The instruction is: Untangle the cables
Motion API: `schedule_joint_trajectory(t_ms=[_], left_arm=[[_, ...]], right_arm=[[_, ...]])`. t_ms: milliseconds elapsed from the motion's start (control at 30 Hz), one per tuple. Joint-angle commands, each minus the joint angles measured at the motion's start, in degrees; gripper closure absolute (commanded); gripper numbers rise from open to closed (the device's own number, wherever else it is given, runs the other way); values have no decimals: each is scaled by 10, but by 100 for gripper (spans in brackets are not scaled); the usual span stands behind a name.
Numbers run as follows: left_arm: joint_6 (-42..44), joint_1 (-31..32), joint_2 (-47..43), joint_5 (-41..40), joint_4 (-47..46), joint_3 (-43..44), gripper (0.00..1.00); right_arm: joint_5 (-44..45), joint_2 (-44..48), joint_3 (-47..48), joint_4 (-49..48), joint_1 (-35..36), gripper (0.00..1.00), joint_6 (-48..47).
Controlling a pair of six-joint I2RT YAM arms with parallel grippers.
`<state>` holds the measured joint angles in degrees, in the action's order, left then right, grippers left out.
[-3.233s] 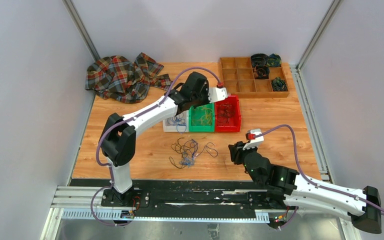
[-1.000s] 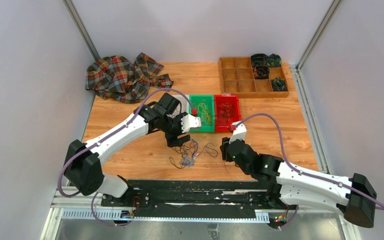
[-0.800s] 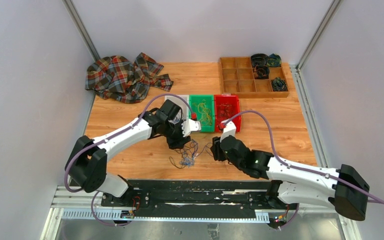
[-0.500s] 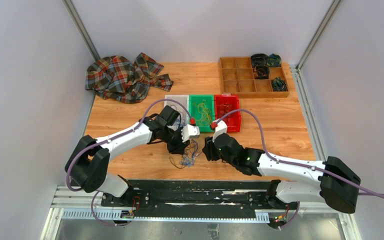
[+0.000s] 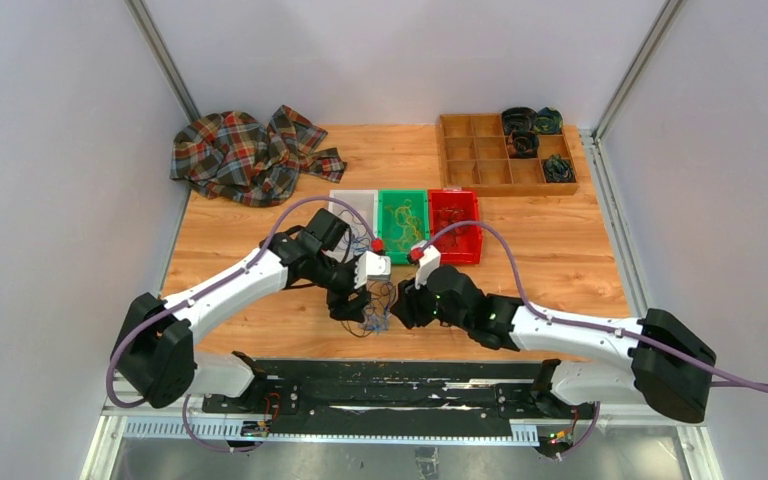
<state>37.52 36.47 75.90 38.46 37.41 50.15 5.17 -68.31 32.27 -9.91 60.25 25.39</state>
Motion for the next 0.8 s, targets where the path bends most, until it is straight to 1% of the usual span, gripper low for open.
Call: schedule_joint_trajectory(t_ms=[0,100,233,433,467,567,700,767], left_arm=[[35,-24,-17,7,60,35,32],[40,-48,-17,-2,69,43,31],[49,-87,-22,12,87,50,31],[55,-97,-45,15,95,53,31],[55,-96,-48,18,97,53,31],[61,-96,-55,22,111,57,31],[71,-97,-58,20,129,66,31],[71,-97,-61,21,135,69,31]], right_arm=[[-81,-9,15,-19,19,55,-43],[-116,-43,22,-29,28,53,-53],[-128,-94,45,-26,51,51,-73],[-79,-153,65,-36,55,53,-75],[-68,-159,67,-40,55,54,-77],[-56,-178,71,-53,55,65,-84],[-68,-193,71,-75,55,78,-84],[-75,-187,63,-90,55,86,-80]])
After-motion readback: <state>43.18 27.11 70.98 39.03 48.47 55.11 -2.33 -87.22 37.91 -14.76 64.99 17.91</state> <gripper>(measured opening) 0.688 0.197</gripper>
